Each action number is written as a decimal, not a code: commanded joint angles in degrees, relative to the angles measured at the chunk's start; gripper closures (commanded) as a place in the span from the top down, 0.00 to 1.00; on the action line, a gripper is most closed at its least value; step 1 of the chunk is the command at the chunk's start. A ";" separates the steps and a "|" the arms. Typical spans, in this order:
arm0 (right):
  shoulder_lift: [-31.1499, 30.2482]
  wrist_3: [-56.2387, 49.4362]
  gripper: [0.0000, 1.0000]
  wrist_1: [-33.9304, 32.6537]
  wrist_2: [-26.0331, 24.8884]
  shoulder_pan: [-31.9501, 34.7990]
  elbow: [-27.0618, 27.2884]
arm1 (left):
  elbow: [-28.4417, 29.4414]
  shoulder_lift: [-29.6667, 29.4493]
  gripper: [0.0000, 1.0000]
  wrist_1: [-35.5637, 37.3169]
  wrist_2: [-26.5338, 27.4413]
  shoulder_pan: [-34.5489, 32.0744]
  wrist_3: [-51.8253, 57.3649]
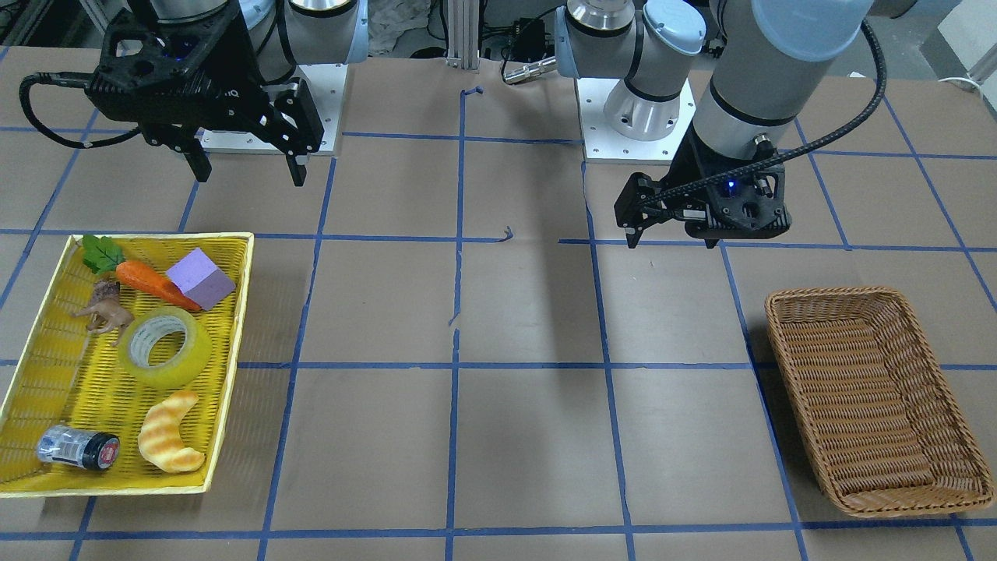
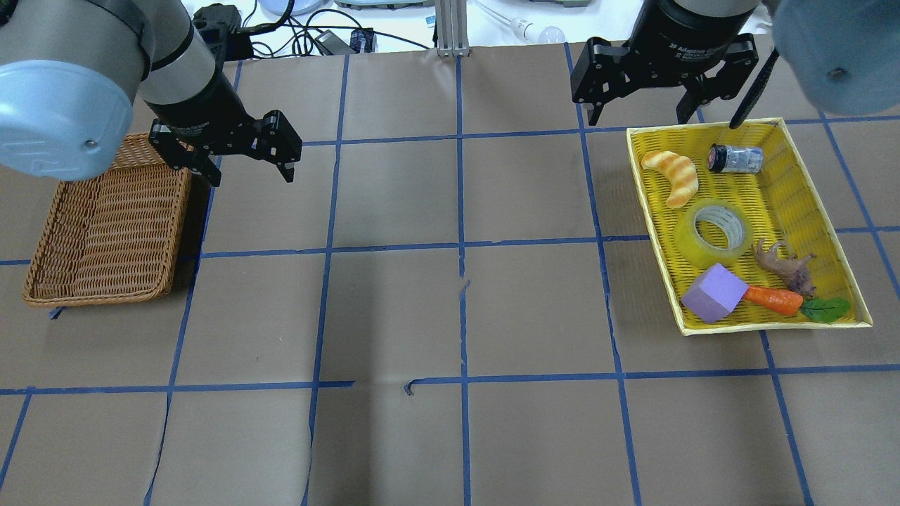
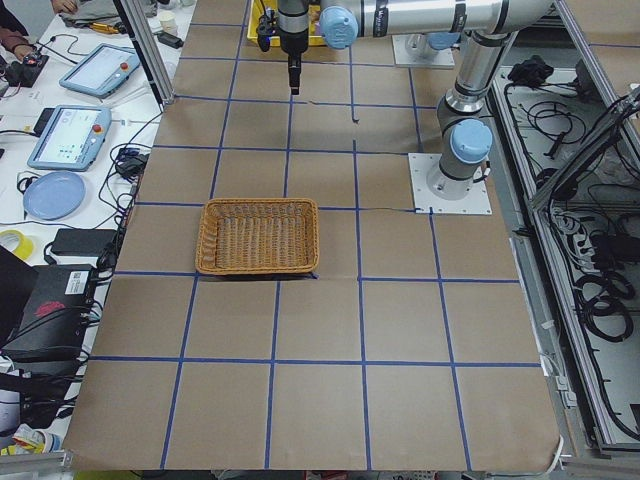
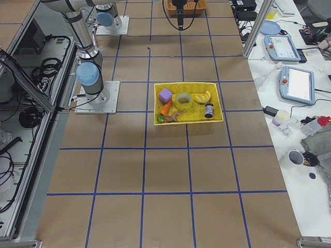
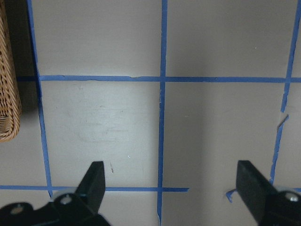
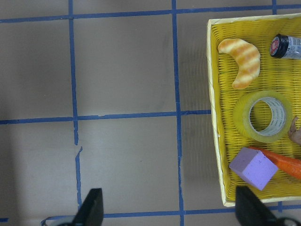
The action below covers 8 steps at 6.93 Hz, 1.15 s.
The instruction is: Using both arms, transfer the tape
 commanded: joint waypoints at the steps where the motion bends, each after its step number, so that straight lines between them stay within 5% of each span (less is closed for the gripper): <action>1: 0.03 -0.09 1.00 0.04 -0.03 0.00 0.04 | 0.00 -0.01 1.00 0.03 0.00 0.00 0.00; 8: 1.17 -2.27 1.00 2.06 -0.38 -3.14 -0.92 | -0.09 -0.01 1.00 0.03 0.00 0.00 -0.09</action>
